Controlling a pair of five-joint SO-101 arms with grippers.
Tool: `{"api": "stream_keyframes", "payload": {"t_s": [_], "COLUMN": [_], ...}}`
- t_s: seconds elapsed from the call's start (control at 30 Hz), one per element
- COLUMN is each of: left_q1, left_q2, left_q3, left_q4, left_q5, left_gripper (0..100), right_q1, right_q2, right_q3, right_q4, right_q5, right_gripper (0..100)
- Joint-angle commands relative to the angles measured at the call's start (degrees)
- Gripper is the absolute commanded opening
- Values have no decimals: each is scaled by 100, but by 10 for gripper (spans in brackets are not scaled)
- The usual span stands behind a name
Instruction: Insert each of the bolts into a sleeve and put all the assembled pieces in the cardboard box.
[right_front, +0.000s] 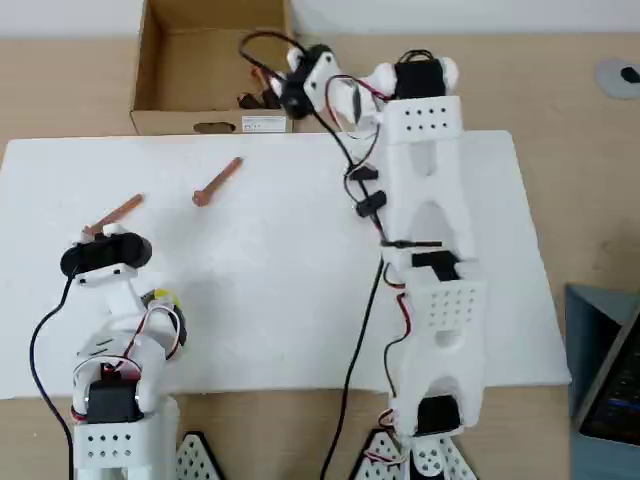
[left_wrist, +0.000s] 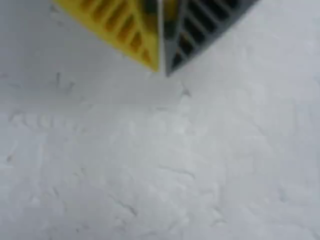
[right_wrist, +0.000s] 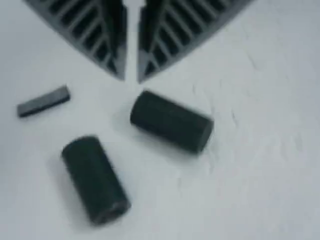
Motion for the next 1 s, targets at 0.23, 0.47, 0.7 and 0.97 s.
{"api": "stream_keyframes", "payload": {"t_s": [0.23,0.47,0.7,0.97], "left_q1": [-44,-44,-44,-158], "left_q2": [-40,-40,-40,-40], "left_q3": [-35,-35,-35,-35], "left_q4": [-79,-79,-79,-79], "left_q5": [18,18,18,26], "left_gripper": [2,2,2,2], "right_q1": [233,198,136,48], "right_q2": [-365,-224,57,620], "right_q3": [664,655,655,655], "right_q4": [88,-114,-457,-1020], "right_q5": [1248,1881,1978,2101], "right_gripper": [126,143,170,170]}}
